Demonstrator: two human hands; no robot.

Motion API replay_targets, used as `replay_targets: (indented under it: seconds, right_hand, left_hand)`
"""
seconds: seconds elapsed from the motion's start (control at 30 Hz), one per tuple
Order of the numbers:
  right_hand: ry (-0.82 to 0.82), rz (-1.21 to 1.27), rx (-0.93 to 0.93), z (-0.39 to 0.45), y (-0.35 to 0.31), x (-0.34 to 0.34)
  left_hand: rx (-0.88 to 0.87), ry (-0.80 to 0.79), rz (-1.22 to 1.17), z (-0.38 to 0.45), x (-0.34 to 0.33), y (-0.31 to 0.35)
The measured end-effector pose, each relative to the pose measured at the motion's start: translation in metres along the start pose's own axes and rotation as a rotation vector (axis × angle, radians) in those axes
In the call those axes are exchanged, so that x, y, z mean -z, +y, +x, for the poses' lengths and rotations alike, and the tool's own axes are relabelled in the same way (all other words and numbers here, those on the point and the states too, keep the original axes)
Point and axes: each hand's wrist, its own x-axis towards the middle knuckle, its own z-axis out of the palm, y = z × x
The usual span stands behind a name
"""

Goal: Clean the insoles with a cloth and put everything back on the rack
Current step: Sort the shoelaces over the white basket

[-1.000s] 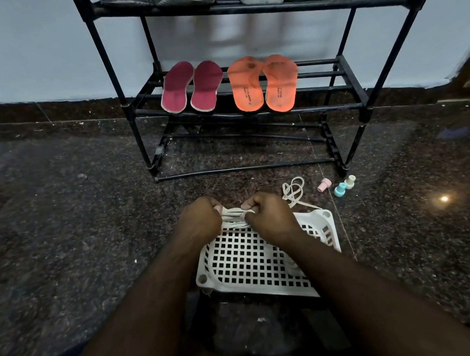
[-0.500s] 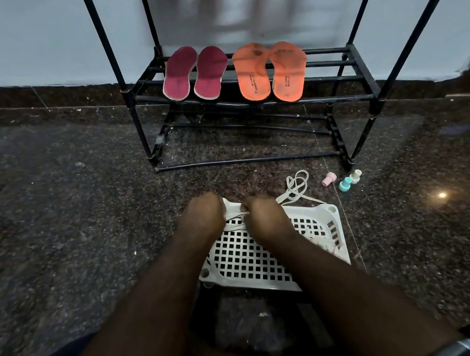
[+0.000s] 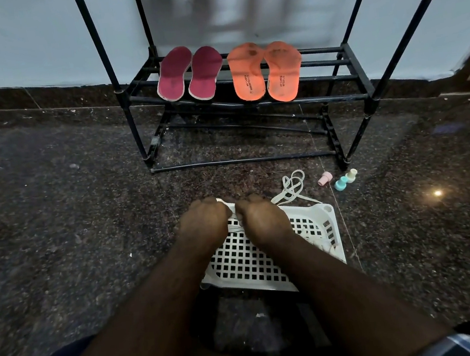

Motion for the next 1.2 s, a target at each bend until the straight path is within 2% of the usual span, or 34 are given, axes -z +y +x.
replay_targets:
  seconds: [0.33, 0.83, 1.2]
  right_hand:
    - [-0.141, -0.082, -0.027, 0.006, 0.001, 0.0]
    - [-0.226, -0.141, -0.042, 0.014, 0.002, 0.005]
    - [-0.151, 0.19, -0.083, 0.011, 0.012, 0.015]
  left_hand:
    - [0.031, 0.09, -0.046, -0.001, -0.005, 0.001]
    - [0.1, 0.1, 0.049, 0.006, -0.017, 0.004]
    - [0.141, 0.115, -0.215, 0.007, -0.006, -0.002]
